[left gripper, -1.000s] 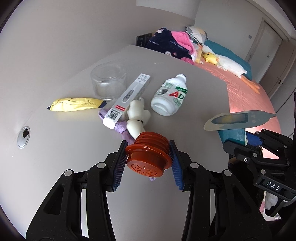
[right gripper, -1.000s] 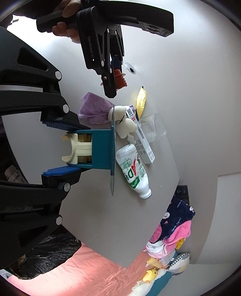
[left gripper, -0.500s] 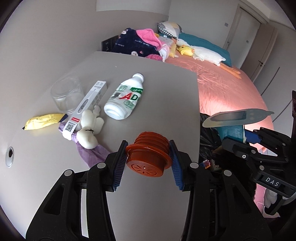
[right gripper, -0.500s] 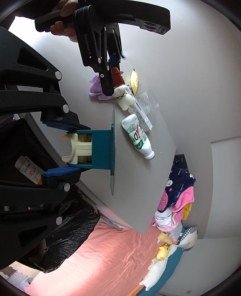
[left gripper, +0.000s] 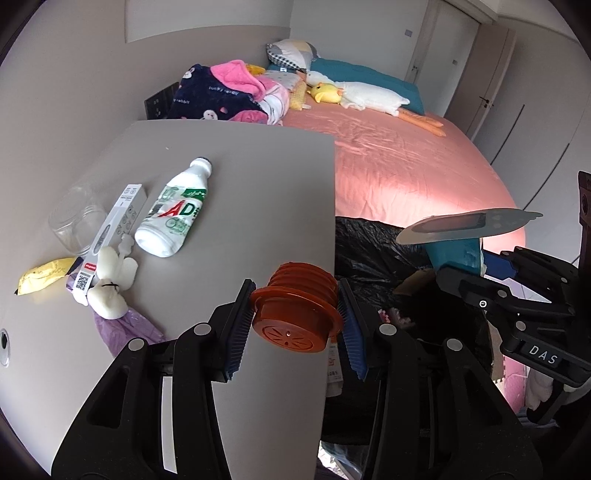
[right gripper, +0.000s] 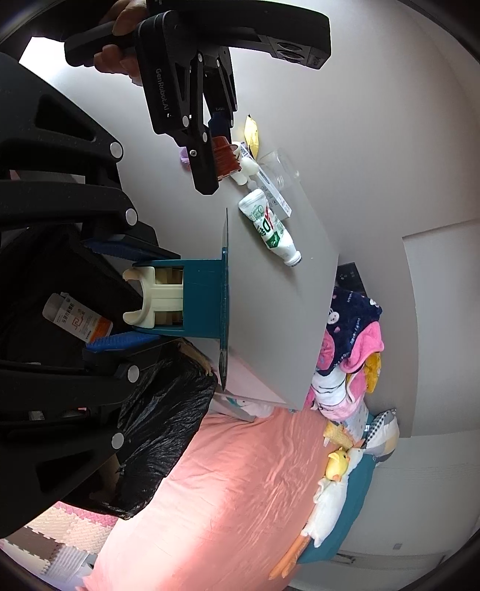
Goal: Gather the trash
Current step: 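Carry the holder and orange cap with both grippers over the black bag, then open both grippers over the black bag to drop cap and holder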
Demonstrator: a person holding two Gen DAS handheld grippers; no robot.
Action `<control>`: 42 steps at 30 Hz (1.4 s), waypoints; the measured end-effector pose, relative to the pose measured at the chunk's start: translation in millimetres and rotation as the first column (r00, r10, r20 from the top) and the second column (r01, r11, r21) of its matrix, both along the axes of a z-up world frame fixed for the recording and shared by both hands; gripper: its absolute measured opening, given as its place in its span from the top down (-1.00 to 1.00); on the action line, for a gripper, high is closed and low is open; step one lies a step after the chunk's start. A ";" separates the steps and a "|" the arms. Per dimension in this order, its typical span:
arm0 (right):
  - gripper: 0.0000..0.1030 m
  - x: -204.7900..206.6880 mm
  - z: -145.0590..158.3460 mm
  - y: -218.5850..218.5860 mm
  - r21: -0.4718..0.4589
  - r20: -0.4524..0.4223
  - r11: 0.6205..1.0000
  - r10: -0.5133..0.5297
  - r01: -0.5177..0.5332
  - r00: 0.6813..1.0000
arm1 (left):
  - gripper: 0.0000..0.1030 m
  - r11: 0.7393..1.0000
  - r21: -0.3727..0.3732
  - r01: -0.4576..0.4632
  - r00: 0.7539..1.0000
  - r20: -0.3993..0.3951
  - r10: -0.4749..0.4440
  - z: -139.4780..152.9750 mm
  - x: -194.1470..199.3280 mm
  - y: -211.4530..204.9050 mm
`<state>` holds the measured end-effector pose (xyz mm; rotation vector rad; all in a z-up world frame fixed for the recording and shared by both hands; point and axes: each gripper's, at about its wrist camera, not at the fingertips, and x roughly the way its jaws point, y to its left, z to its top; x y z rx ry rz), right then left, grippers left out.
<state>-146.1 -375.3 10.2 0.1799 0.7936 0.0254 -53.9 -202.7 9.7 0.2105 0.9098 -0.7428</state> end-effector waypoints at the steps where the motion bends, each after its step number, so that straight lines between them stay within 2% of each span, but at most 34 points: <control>1: 0.31 -1.8 0.3 -1.9 -0.001 0.000 1.000 -0.007 0.007 1.000 | 0.15 1.000 -0.001 0.008 1.000 -0.001 -0.008 0.1 -1.3 -2.9; 17: 0.31 -37.4 1.3 -36.2 0.000 -0.005 0.991 -0.134 0.134 0.991 | 0.15 0.988 -0.008 0.152 0.988 -0.005 -0.152 0.8 -21.3 -52.1; 38: 0.30 -70.7 -6.3 -83.3 0.002 -0.042 0.958 -0.285 0.286 0.957 | 0.14 0.945 0.010 0.327 0.945 -0.034 -0.326 -8.8 -38.7 -114.0; 39: 0.30 -71.9 -7.0 -86.1 0.006 -0.048 0.956 -0.291 0.292 0.955 | -0.12 0.941 0.023 0.338 0.940 -0.048 -0.337 -10.9 -38.4 -116.9; 40: 0.19 -73.9 -6.7 -89.1 0.009 -0.045 0.952 -0.306 0.307 0.951 | -0.72 0.940 0.048 0.339 0.940 -0.055 -0.336 -13.3 -37.4 -119.7; 41: -0.02 -75.9 -5.7 -91.5 0.013 -0.038 0.948 -0.317 0.318 0.948 | -0.90 0.945 0.075 0.319 0.948 -0.039 -0.317 -14.9 -37.3 -121.1; 42: -0.10 -78.6 -4.3 -94.1 0.017 -0.026 0.943 -0.331 0.332 0.943 | -0.88 0.949 0.090 0.302 0.953 -0.013 -0.302 -15.6 -37.4 -121.1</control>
